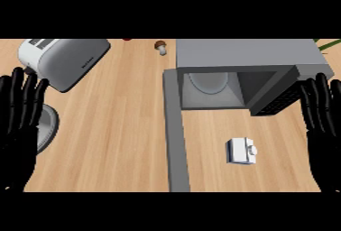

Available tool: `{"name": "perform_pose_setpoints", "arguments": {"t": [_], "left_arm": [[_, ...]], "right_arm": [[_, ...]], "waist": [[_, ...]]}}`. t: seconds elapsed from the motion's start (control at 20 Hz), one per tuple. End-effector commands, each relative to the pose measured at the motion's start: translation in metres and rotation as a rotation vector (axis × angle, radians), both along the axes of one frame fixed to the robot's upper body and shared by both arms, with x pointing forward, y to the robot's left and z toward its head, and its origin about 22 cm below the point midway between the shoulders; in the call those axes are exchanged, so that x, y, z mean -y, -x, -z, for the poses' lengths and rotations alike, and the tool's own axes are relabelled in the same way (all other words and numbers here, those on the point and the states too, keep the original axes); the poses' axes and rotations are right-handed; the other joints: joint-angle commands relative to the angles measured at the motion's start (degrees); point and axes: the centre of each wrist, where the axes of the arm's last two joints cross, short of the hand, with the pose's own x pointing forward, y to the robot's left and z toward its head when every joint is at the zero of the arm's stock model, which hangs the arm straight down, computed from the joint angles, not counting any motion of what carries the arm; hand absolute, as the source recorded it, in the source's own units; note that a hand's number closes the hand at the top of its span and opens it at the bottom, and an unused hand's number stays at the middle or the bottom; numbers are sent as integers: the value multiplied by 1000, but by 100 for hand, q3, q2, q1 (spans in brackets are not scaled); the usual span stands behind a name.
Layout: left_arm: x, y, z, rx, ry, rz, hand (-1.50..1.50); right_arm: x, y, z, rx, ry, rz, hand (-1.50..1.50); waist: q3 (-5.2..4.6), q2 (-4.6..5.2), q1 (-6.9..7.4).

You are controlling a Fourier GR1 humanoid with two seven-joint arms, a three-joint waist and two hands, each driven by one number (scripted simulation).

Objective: Pick up the milk, place it into the microwave and close the microwave

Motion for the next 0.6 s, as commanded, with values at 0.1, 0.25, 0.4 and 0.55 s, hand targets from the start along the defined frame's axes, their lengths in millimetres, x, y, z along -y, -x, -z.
{"name": "perform_pose_setpoints", "arguments": {"t": [0.1, 0.25, 0.4, 0.55], "left_arm": [[17, 17, 14, -20, 10, -15, -150], [25, 20, -13, -2, 34, -31, -150], [17, 26, 5, -135, 216, -95, -150], [16, 51, 10, -161, 213, -101, -150]], "right_arm": [[19, 26, 5, -23, 5, -63, -150], [22, 44, 3, -42, 15, -165, -150], [12, 70, 13, -44, -4, -267, -150], [17, 98, -6, -35, 8, -272, -150]], "waist": [[-31, -90, 112], [-29, -97, 102], [-28, -113, 72], [-31, -113, 80]]}}
